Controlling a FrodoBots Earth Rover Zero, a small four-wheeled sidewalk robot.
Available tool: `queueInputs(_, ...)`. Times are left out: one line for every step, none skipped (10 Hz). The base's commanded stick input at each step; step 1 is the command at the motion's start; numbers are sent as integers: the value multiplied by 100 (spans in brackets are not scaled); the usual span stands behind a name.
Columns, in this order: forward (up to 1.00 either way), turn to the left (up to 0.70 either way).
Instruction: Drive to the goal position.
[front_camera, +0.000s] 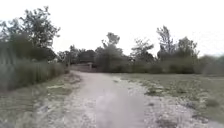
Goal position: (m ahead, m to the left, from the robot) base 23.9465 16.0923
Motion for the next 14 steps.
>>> queueInputs(70, 0)
queueInputs(70, 0)
queueInputs(70, 0)
queueInputs(70, 0)
queueInputs(70, 0)
queueInputs(70, 0)
queueInputs(70, 0)
queueInputs(70, 0)
queueInputs(70, 0)
queueInputs(70, 0)
queueInputs(70, 0)
queueInputs(70, 0)
queueInputs(70, 0)
queueInputs(70, 20)
